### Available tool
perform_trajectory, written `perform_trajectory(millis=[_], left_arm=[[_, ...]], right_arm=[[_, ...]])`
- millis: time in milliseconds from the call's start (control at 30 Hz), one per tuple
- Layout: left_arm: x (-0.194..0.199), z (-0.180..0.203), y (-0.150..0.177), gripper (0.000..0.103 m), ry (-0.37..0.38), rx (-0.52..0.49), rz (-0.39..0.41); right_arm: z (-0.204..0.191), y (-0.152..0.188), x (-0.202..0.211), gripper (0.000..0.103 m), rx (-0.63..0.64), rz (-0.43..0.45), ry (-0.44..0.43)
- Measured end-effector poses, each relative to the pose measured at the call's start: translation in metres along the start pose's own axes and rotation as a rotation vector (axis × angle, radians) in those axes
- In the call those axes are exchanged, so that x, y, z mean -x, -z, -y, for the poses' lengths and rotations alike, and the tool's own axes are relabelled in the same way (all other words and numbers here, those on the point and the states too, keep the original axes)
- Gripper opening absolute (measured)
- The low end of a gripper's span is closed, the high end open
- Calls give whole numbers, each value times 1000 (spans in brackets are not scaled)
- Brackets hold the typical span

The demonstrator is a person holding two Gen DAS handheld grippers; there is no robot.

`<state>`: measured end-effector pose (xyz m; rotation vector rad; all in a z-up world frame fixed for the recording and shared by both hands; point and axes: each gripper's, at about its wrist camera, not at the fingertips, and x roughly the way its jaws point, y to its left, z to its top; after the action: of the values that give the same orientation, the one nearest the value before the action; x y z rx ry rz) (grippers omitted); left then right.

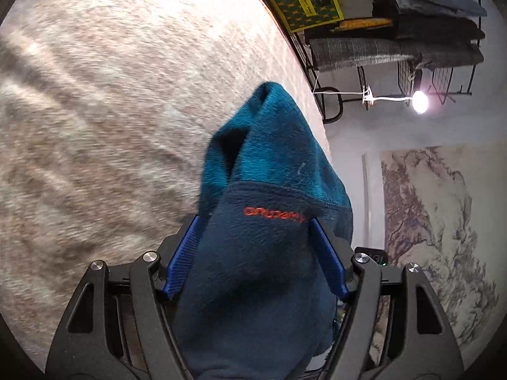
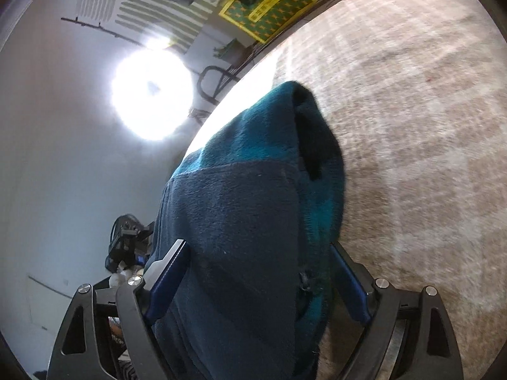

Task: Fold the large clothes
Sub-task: 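Grasp the folded fleece with both grippers and lift it off the bed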

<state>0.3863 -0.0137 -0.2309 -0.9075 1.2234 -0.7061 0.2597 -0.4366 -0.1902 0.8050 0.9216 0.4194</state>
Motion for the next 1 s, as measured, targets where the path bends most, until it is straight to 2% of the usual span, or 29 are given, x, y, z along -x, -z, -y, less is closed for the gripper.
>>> perform_trajectory(millis=[67, 100, 233, 267, 367, 533, 733, 900, 1000], left_arm=[[-5, 5, 1, 66, -27, -11, 2], [-4, 5, 2, 60, -39, -17, 1], [-2, 16, 8, 44, -100, -85, 17], [-1, 22, 11, 43, -118, -112, 25], [4, 37, 19, 39, -150, -178, 51], [14, 55, 31, 35, -147, -223, 81], [15, 88, 50, 34, -130, -280, 77], [-9, 127, 66, 34, -100, -331, 42], [-39, 156, 77, 34, -87, -378, 3]], right_arm=[[-3, -1, -4, 86, 12, -18, -6], [-5, 2, -4, 83, 16, -22, -1], [-17, 8, -5, 56, 55, -38, 48], [-21, 9, -4, 49, 71, -38, 60], [-40, 12, 1, 41, 135, -27, 115], [-70, 17, 16, 38, 210, -5, 179], [-98, 26, 50, 36, 294, 14, 242], [-99, 18, 94, 36, 299, 66, 269], [-91, 10, 121, 36, 302, 86, 309]])
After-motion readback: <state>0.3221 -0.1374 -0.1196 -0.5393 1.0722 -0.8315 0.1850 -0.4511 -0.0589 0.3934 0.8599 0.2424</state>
